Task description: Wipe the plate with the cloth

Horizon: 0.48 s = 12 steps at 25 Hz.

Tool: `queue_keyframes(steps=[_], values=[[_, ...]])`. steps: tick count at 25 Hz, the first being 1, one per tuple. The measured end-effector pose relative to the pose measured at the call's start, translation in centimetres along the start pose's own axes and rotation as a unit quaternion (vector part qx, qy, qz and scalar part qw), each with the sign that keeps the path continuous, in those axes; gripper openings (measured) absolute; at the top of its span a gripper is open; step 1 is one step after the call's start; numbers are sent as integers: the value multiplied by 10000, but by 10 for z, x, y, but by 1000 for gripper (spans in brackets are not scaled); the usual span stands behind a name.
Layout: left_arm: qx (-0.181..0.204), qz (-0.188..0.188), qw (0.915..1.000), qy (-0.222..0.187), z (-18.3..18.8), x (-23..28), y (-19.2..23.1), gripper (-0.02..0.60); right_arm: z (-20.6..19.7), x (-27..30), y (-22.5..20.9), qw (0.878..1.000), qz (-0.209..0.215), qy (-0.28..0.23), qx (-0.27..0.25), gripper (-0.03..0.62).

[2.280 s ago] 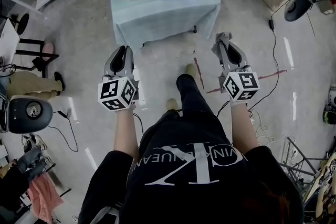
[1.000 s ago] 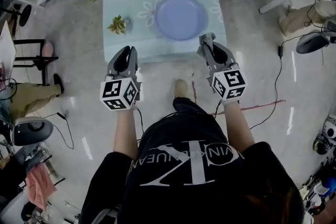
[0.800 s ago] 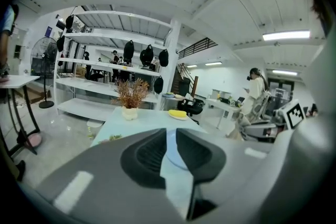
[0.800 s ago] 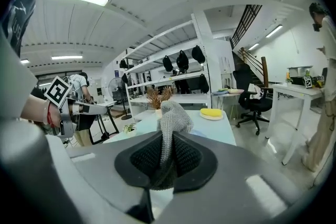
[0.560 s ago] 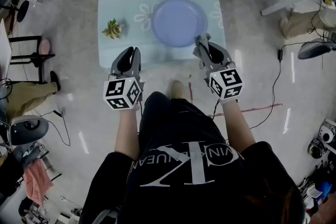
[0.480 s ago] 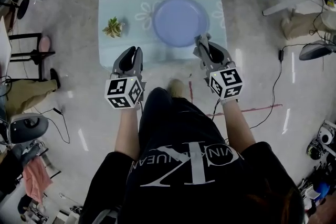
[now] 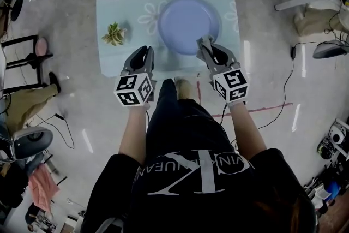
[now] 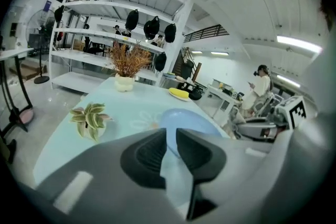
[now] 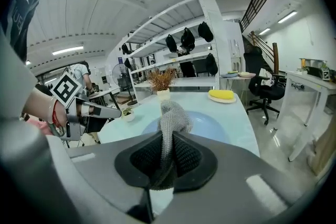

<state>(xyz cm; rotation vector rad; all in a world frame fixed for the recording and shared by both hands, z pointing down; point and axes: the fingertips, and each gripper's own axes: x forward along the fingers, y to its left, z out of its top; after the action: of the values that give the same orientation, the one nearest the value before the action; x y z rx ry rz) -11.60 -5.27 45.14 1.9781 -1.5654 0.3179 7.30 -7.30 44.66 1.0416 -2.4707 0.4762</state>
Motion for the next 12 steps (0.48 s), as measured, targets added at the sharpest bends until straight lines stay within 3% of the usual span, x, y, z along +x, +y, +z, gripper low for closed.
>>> queue_keyframes(steps=[12], values=[[-414, -219, 9973, 567, -14, 79, 17, 0, -22, 77, -9, 9918, 180, 1029, -742, 41]])
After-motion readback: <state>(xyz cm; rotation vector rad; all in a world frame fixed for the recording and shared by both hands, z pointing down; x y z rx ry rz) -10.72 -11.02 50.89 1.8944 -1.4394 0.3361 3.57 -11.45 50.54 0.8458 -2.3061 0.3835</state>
